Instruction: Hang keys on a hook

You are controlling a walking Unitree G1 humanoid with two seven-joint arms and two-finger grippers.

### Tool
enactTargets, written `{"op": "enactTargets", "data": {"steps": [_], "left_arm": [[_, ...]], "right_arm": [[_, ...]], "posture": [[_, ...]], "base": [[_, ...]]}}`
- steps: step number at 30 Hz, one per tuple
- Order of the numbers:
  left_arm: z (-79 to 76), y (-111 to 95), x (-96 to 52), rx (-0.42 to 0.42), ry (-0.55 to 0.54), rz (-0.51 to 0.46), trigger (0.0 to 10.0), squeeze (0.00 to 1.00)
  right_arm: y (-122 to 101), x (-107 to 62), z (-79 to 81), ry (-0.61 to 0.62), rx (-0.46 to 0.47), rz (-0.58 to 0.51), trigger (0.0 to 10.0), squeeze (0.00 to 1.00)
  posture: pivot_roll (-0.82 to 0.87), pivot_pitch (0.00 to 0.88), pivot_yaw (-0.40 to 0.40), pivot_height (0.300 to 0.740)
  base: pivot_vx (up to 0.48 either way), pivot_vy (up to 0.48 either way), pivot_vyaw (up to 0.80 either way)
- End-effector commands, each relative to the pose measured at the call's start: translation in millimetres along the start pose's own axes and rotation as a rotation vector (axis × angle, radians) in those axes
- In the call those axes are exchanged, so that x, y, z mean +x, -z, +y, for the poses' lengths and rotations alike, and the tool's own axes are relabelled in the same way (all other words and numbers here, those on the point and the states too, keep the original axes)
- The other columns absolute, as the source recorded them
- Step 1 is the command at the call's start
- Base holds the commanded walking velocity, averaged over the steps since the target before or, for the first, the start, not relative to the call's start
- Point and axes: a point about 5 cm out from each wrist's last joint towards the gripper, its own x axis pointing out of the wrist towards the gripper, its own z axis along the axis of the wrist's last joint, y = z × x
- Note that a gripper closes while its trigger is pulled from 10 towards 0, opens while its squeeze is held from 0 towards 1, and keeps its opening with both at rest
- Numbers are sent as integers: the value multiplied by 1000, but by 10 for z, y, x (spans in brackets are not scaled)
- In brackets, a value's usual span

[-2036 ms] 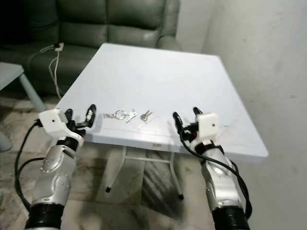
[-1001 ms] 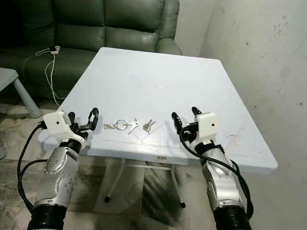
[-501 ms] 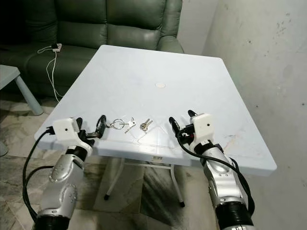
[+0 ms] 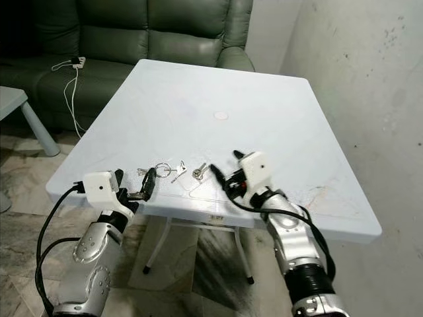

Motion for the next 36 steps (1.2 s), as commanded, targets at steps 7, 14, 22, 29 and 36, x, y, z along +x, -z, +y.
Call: {"op": "enactTargets", "data": {"steps": [7, 14, 22, 29, 36], "left_arm": [[-87, -33, -38, 7, 28, 1, 10000, 0], [-125, -16, -93, 6, 35, 13, 10000, 0], [-178, 16, -215, 2, 35, 38, 10000, 0], [-174, 18, -290, -2, 20, 51, 10000, 0], [-194, 6, -380, -7, 8, 65, 10000, 0]], "right_arm": [[-65, 117, 165, -95, 29, -12, 10000, 0], [-96, 181, 210, -106, 50, -15, 10000, 0], [-122, 323, 221, -39, 54, 22, 10000, 0], [-130, 378, 216, 3, 31, 50, 10000, 0], [-81, 371, 220, 27, 9, 86, 10000, 0]], "posture": [[88, 48, -129, 740], [92, 62, -134, 740], [109, 109, -145, 740], [119, 146, -153, 740], [132, 185, -160, 740]], "base": [[0, 0, 0], [0, 0, 0], [0, 0, 0], [0, 0, 0], [0, 0, 0]]}}
